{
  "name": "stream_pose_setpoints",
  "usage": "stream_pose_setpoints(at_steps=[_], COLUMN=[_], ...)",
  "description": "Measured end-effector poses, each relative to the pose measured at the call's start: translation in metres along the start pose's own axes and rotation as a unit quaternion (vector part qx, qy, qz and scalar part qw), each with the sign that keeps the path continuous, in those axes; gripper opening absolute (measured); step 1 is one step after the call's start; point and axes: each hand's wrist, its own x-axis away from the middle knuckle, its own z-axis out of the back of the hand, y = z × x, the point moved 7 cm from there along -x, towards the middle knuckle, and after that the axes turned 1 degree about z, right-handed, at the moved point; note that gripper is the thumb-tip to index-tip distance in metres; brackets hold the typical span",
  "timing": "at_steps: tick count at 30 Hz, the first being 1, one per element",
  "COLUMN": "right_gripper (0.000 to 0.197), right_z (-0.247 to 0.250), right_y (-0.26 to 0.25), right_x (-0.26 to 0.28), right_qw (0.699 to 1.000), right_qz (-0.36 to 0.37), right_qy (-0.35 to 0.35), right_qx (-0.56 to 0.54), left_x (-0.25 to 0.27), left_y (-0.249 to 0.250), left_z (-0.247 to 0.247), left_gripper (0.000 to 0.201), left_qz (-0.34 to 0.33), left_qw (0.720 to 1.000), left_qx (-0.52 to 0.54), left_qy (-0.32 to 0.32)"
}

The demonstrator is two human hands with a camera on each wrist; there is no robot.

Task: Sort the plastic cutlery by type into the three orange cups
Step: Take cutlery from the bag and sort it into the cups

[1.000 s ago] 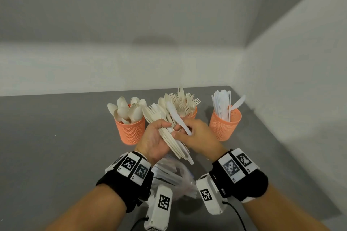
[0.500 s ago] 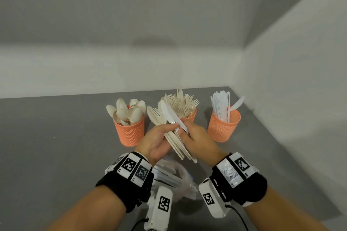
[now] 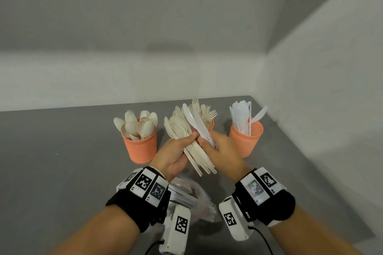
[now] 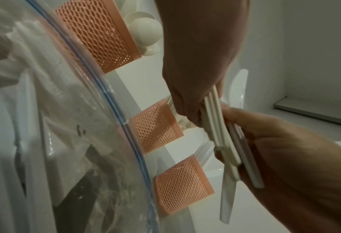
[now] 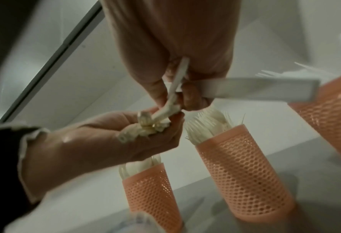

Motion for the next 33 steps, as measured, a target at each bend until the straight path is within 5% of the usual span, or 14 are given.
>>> stream_pose_setpoints(at_steps=[4, 10, 17, 20, 23, 25, 28, 33], right_gripper=[0.017, 0.012, 0.029, 0.044, 0.044, 0.023, 0.003, 0.021], right_z=[0.025, 0.113, 0.099, 0.107, 0.116, 0.096, 0.041, 0.017], right_y=[0.005, 0.028, 0.115, 0.106, 0.062, 0.029, -0.002, -0.001], right_x=[-0.007, -0.027, -0.032, -0.035, -0.031, -0.029, -0.027, -0.025], right_qw=[0.993, 0.963, 0.959, 0.962, 0.953, 0.968, 0.996, 0.998], right_qz=[-0.049, -0.023, -0.190, -0.164, -0.047, 0.001, -0.006, -0.050], right_qy=[0.059, 0.253, 0.177, 0.209, 0.299, 0.252, 0.073, 0.043], right_qx=[-0.090, -0.091, -0.114, -0.061, 0.022, 0.000, -0.043, -0.022], left_x=[-0.005, 0.000, 0.004, 0.002, -0.001, -0.004, -0.009, -0.010], left_y=[-0.006, -0.002, -0.005, -0.006, -0.006, -0.007, -0.009, -0.008], left_z=[0.008, 0.001, -0.009, -0.005, -0.005, -0.005, -0.004, 0.000], left_gripper=[0.012, 0.016, 0.031, 0.033, 0.030, 0.031, 0.020, 0.038], left_qz=[0.036, 0.032, 0.064, 0.072, 0.066, 0.055, 0.032, 0.016], left_qw=[0.998, 0.999, 0.994, 0.994, 0.994, 0.994, 0.994, 0.991], left_qx=[0.031, -0.005, -0.021, -0.017, -0.018, -0.044, -0.087, -0.116], left_qy=[0.044, -0.005, -0.082, -0.075, -0.088, -0.085, -0.062, -0.059])
